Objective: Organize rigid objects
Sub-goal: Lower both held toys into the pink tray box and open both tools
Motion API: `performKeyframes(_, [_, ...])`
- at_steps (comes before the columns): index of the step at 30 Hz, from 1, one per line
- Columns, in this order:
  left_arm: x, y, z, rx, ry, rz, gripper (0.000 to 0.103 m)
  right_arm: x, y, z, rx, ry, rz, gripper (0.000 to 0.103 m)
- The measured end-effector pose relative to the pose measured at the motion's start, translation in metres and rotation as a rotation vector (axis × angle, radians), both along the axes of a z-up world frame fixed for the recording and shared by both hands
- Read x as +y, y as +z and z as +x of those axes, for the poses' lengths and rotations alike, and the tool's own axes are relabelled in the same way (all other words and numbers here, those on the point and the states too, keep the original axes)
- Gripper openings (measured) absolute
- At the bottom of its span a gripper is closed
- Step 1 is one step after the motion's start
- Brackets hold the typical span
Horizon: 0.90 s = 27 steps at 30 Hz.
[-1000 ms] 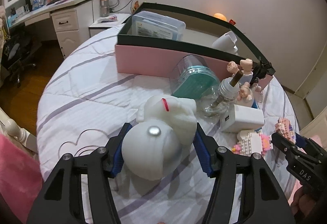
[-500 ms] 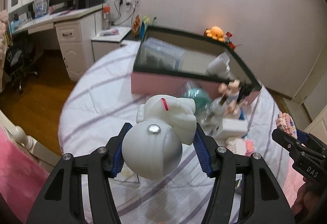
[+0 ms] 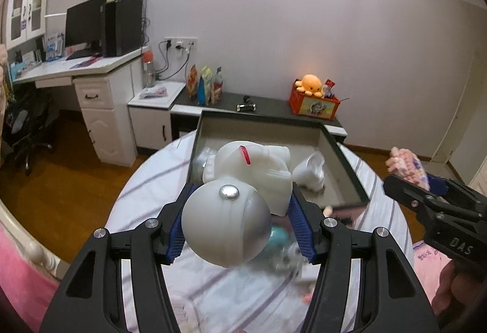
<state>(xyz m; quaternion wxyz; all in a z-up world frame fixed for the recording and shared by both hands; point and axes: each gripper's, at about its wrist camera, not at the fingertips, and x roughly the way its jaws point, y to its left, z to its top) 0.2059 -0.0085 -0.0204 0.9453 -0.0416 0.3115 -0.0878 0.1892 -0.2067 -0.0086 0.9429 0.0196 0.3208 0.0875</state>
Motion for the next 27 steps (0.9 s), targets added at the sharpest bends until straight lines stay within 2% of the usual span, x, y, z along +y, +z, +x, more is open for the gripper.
performKeyframes(8, [-0.026, 0.005, 0.068, -0.011, -0.028, 0.016, 0.06, -0.004, -0.008, 0.07, 0.042, 0.008, -0.016, 0.062])
performKeyframes(18, [-0.042, -0.033, 0.17, 0.088, -0.021, 0.069, 0.06, -0.018, -0.053, 0.169, 0.172, 0.0, -0.024, 0.062])
performKeyframes(25, [-0.053, -0.06, 0.2, 0.172, -0.023, 0.121, 0.061, -0.012, -0.081, 0.209, 0.268, 0.009, -0.058, 0.062])
performKeyframes(27, [-0.057, -0.065, 0.203, 0.191, -0.019, 0.151, 0.069, -0.012, -0.086, 0.215, 0.291, 0.013, -0.068, 0.062])
